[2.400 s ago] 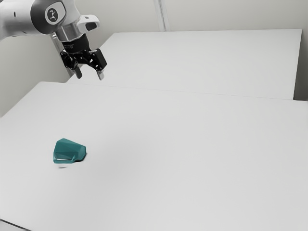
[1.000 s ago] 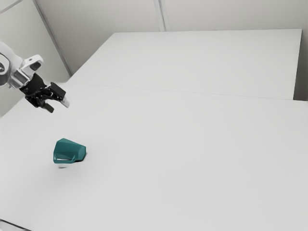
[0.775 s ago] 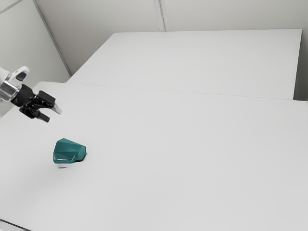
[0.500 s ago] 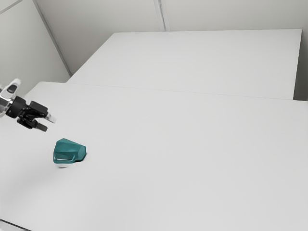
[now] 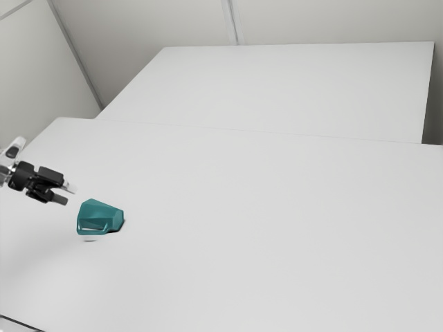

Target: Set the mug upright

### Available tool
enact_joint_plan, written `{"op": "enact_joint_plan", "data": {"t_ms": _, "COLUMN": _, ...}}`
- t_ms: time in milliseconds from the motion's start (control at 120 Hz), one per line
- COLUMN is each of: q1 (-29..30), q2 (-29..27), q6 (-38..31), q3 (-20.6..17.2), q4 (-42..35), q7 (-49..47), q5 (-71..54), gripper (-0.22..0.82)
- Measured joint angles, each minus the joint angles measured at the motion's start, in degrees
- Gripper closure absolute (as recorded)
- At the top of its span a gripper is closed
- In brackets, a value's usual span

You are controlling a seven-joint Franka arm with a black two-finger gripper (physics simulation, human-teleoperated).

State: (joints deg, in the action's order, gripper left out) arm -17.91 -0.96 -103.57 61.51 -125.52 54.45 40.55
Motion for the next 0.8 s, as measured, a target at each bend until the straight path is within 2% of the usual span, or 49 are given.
{"op": "enact_joint_plan", "data": {"t_ms": 367, "q1": 7.66, "q2": 8.08, "q6": 7.21, "q3": 0.1, "q4": 0.2, "q7": 14.2, "q5": 8.97, "gripper": 0.03}}
{"op": "enact_joint_plan", "data": {"t_ms": 458, "q1": 9.28, "q2": 11.6, "q6": 9.28, "q3": -0.15, "q4": 0.89, "q7": 17.35, "q5": 10.84, "gripper": 0.03}}
{"op": "enact_joint_plan", "data": {"t_ms": 667, "q1": 12.91, "q2": 18.36, "q6": 13.63, "q3": -3.25, "q4": 5.31, "q7": 23.58, "q5": 15.03, "gripper": 0.03}}
{"op": "enact_joint_plan", "data": {"t_ms": 800, "q1": 16.16, "q2": 22.18, "q6": 15.99, "q3": -7.15, "q4": 7.93, "q7": 26.72, "q5": 17.43, "gripper": 0.03}}
